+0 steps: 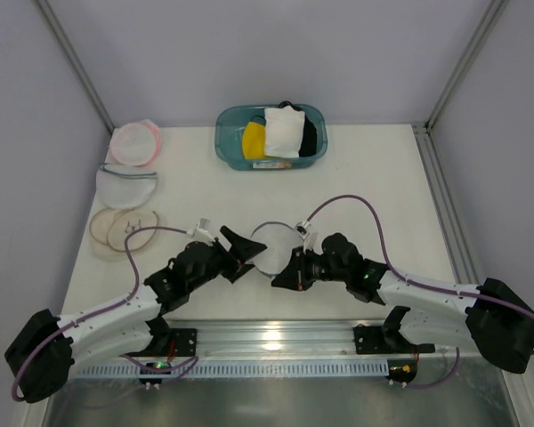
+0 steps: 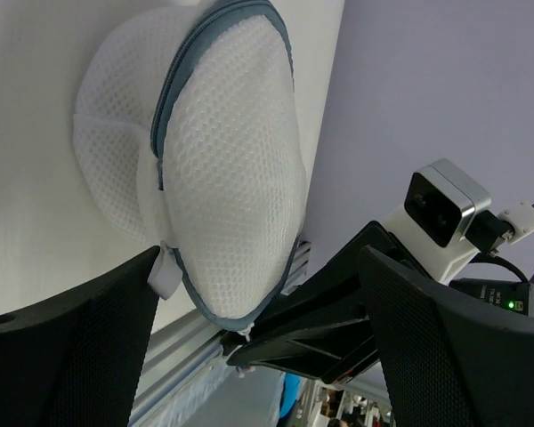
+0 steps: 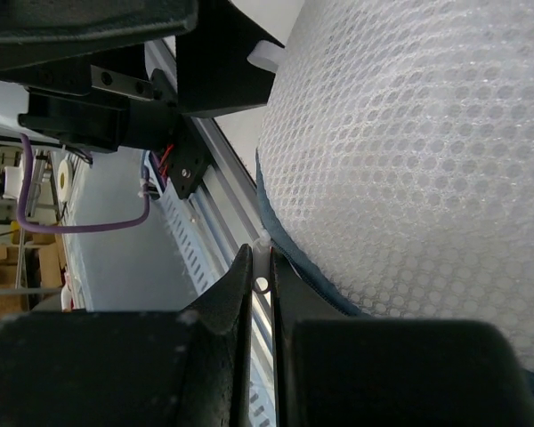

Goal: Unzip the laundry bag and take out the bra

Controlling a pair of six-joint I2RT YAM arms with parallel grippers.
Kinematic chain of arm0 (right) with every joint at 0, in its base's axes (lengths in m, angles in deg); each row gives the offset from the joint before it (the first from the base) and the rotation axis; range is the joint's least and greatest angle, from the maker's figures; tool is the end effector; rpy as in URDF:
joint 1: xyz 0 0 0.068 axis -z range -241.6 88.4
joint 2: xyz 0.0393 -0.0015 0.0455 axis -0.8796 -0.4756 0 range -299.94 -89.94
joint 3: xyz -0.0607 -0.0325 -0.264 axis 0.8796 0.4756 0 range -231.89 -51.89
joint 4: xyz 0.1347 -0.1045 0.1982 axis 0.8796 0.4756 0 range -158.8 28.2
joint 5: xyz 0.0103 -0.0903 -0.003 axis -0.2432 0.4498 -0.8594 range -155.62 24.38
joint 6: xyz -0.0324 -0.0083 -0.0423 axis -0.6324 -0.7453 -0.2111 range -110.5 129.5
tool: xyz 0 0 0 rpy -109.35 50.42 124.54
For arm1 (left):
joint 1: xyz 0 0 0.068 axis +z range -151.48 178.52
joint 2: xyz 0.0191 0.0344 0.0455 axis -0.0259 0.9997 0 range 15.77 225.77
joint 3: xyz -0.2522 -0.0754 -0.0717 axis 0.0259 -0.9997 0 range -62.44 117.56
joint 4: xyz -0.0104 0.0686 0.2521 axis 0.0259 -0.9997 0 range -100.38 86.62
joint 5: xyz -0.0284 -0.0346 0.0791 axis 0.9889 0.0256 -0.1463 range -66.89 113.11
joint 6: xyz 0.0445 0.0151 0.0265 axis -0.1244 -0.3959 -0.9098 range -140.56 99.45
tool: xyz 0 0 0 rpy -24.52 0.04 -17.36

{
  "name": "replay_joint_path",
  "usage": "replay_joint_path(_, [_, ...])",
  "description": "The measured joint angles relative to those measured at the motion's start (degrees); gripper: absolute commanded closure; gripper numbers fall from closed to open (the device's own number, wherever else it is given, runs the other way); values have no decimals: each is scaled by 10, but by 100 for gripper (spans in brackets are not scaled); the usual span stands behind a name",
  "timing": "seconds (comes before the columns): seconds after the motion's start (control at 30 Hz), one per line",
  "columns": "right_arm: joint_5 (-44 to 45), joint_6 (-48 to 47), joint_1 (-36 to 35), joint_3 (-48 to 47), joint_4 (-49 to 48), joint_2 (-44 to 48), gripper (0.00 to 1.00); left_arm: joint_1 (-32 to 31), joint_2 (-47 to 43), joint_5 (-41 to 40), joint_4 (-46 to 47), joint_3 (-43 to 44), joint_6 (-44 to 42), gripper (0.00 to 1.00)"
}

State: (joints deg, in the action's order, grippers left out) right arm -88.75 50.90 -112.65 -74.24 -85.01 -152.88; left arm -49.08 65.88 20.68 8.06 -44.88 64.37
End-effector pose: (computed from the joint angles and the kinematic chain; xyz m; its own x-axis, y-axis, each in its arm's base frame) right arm 0.1289 0.1815 0.1907 -0.8164 -0.0426 -0.5759 -0.5336 0.4372 0.7240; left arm 0.1304 -0.1405 0.1954 -0.7297 -0.6767 -0.0977 -0.1791 0.3271 -0.9278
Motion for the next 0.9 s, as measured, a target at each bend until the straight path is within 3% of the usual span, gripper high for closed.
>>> replay_joint_path(0.23, [5, 7, 0, 0, -16, 3, 96, -7, 45, 8, 50, 1, 24, 18])
replay_joint_path(0.3, [5, 8, 0, 0, -22, 3, 96, -8, 46, 10, 58, 1, 31, 29])
replay_joint_path(0.33, [5, 9, 0, 0, -26, 2, 96, -9, 46, 10, 60, 1, 32, 36])
replay_joint_path(0.37, [5, 10, 0, 0, -30, 1, 96, -9, 46, 9, 61, 1, 33, 53])
replay_joint_path(0.5, [5, 11, 0, 0, -36, -8, 96, -9, 46, 7, 68, 0, 36, 93])
replay_joint_path(0.53, [5, 12, 0, 0, -35, -9, 96, -9, 46, 7, 68, 0, 36, 98])
replay_joint_path(0.67, [19, 9, 0, -1, -17, -7, 96, -10, 46, 0, 63, 1, 27, 100])
replay_joint_path(0.9, [75, -20, -2, -34, 113, 28, 96, -12, 15, -40, -20, 19, -17, 100])
